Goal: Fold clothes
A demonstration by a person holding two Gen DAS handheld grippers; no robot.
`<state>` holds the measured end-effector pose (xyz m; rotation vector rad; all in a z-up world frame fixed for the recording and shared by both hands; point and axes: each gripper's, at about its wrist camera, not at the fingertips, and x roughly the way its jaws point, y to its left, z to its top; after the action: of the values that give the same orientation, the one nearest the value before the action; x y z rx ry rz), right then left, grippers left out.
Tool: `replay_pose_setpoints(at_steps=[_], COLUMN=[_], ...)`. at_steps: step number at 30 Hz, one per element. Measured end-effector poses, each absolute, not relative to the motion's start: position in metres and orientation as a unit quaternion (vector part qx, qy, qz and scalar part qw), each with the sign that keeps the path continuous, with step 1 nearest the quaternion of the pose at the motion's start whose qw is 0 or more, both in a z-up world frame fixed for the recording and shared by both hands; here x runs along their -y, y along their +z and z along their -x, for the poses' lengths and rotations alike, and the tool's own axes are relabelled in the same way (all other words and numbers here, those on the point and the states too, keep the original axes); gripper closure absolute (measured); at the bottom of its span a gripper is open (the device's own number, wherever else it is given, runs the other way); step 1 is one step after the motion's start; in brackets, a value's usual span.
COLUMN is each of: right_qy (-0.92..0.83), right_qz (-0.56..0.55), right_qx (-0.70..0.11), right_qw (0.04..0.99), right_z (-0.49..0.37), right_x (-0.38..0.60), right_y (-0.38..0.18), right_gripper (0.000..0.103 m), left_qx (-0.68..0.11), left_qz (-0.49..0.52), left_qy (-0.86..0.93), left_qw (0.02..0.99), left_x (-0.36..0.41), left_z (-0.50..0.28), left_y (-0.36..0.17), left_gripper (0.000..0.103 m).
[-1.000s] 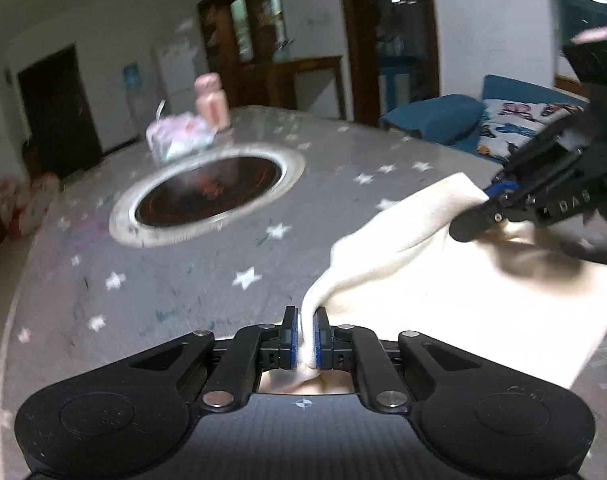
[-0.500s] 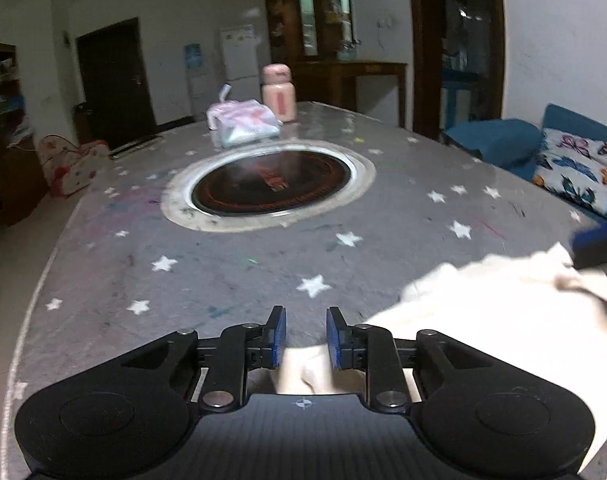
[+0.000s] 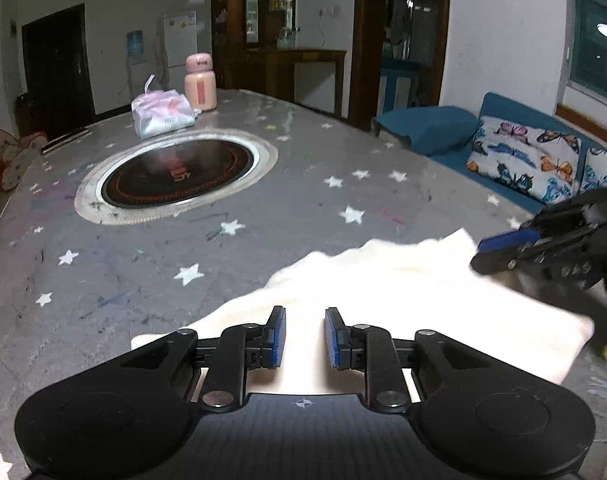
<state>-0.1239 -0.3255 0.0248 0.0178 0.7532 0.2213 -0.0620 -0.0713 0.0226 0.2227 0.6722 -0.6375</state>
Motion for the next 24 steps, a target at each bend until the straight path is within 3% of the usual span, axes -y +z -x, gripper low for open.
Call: replay_pose_setpoints(at_steps=[3, 10, 16, 24], right_qy=[0.107, 0.162, 0.152, 0.184], right_qz=[-0.003, 0.006, 0.020, 0.024], right_qx=[-0.355, -0.359, -0.374, -0.353], right_qw=[0.929, 0.919, 0.915, 0.917], right_z=[0.121, 0.095, 0.078, 0.111], right_x=[0.324, 0.299, 0.294, 0.299], right_y=[0.031, 0.032, 0.020, 0.049], right_gripper=[0.081, 0.084, 0.084, 0.084], left_qx=[-0.329, -0.329, -0.327, -0.324], left_qz=[-0.104, -0.101, -0.098, -0.101], left_qy=[-0.305, -0.304, -0.306, -0.307], left_qw=[0.888, 0.888, 0.889, 0.889], left_x=[0.069, 0.067, 0.066, 0.075], left_z=[0.059, 0.056, 0.054, 0.045], left_y=[0.018, 0.018, 0.023, 0.019], left_gripper=[0.071, 0.064, 0.062, 0.062])
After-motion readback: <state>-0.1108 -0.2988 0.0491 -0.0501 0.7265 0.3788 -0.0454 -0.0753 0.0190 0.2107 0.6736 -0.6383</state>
